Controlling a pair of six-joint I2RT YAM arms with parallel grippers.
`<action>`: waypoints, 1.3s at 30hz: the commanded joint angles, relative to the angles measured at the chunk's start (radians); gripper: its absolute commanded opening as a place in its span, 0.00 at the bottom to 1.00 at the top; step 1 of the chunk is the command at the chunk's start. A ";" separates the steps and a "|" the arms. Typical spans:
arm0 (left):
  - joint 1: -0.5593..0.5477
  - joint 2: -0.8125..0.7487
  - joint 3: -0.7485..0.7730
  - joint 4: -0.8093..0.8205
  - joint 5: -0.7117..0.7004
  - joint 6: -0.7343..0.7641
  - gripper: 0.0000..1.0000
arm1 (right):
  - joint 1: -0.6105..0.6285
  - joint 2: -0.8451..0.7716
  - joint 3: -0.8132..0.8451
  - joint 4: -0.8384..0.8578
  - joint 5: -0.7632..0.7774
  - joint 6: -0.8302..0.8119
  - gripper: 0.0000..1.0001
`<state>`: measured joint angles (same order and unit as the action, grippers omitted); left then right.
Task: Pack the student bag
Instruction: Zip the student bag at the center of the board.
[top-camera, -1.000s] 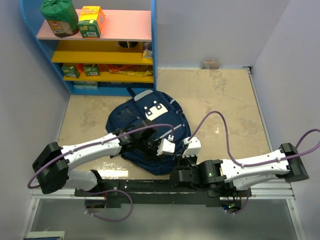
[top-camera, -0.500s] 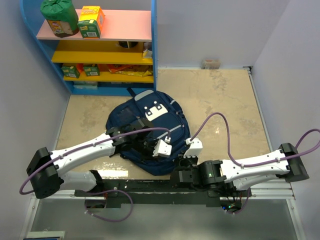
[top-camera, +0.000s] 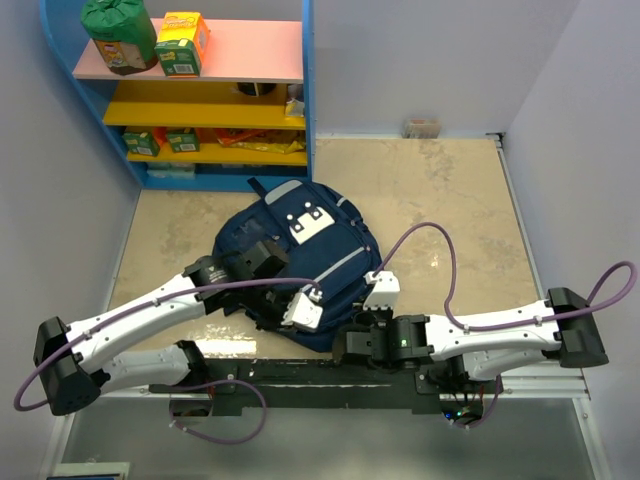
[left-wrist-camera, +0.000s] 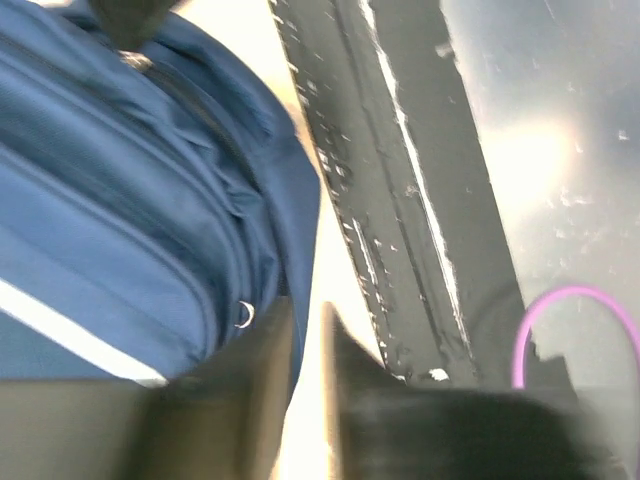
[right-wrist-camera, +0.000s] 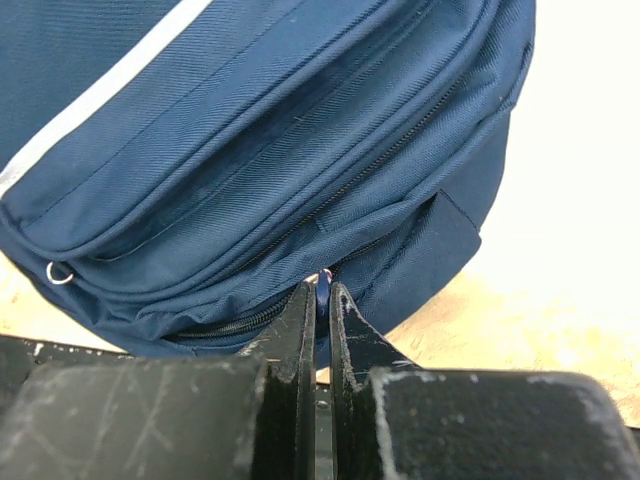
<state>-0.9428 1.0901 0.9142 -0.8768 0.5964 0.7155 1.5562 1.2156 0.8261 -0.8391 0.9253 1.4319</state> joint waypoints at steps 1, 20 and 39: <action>0.001 -0.032 0.006 0.183 -0.032 -0.140 0.55 | -0.007 -0.024 0.041 0.038 0.038 -0.044 0.00; -0.033 0.123 -0.112 0.389 -0.049 -0.174 0.62 | 0.001 -0.085 0.036 0.081 0.017 -0.076 0.00; -0.133 0.195 -0.150 0.470 -0.258 -0.205 0.11 | 0.002 -0.133 -0.019 0.132 -0.006 -0.091 0.00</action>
<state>-1.0691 1.2652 0.7753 -0.4221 0.3267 0.5343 1.5570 1.0966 0.7971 -0.7841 0.8890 1.3308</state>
